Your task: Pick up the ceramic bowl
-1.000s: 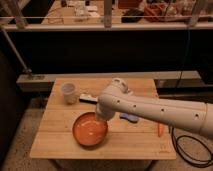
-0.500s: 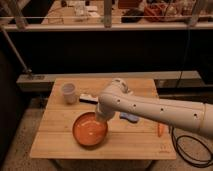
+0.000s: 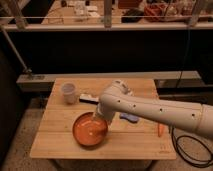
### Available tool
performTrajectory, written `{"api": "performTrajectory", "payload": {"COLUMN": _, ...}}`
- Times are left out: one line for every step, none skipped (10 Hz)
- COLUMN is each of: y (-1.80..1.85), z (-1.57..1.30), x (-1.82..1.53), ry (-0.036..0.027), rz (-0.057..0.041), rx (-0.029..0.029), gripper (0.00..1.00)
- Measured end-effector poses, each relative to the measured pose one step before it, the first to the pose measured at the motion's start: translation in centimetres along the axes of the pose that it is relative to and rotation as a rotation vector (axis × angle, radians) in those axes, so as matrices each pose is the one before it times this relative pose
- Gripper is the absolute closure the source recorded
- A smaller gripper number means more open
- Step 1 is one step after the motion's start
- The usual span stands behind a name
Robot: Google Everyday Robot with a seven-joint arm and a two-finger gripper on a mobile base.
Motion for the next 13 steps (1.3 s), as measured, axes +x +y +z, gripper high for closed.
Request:
{"api": "performTrajectory", "payload": {"y": 0.22, "z": 0.878, "x": -0.133, "ry": -0.0129, "rz": 0.00012, "rx": 0.00243, "gripper": 0.37}}
{"api": "performTrajectory", "payload": {"y": 0.519, "z": 0.992, "x": 0.022, "ry": -0.00719, "rz": 0.00205, "rx": 0.00136, "gripper": 0.28}}
{"api": "performTrajectory", "payload": {"y": 0.551, "z": 0.97, "x": 0.036, "ry": -0.00934, "rz": 0.00298, "rx": 0.00384, "gripper": 0.21}}
{"api": "performTrajectory", "payload": {"y": 0.124, "z": 0.309, "x": 0.026, "ry": -0.00662, "rz": -0.00137, "rx": 0.00328, "gripper": 0.2}}
{"api": "performTrajectory", "payload": {"y": 0.01, "z": 0.145, "x": -0.052, "ry": -0.00729, "rz": -0.00045, "rx": 0.00421, "gripper": 0.21}}
{"api": "performTrajectory", "payload": {"y": 0.15, "z": 0.11, "x": -0.039, "ry": -0.00298, "rz": 0.00157, "rx": -0.0007, "gripper": 0.2}}
{"api": "performTrajectory", "payload": {"y": 0.064, "z": 0.088, "x": -0.02, "ry": -0.00379, "rz": 0.00157, "rx": 0.0013, "gripper": 0.2}}
{"api": "performTrajectory", "payload": {"y": 0.072, "z": 0.222, "x": -0.019, "ry": -0.00351, "rz": 0.0001, "rx": 0.00112, "gripper": 0.2}}
{"api": "performTrajectory", "payload": {"y": 0.219, "z": 0.592, "x": -0.074, "ry": -0.00885, "rz": 0.00051, "rx": 0.00198, "gripper": 0.2}}
{"api": "performTrajectory", "payload": {"y": 0.355, "z": 0.833, "x": -0.025, "ry": -0.01037, "rz": 0.00009, "rx": 0.00427, "gripper": 0.2}}
{"api": "performTrajectory", "payload": {"y": 0.213, "z": 0.621, "x": -0.009, "ry": -0.00787, "rz": 0.00068, "rx": 0.00345, "gripper": 0.2}}
{"api": "performTrajectory", "payload": {"y": -0.085, "z": 0.205, "x": -0.025, "ry": -0.006, "rz": -0.00125, "rx": 0.00325, "gripper": 0.2}}
{"api": "performTrajectory", "payload": {"y": 0.018, "z": 0.101, "x": -0.065, "ry": -0.00452, "rz": 0.00114, "rx": 0.00031, "gripper": 0.2}}
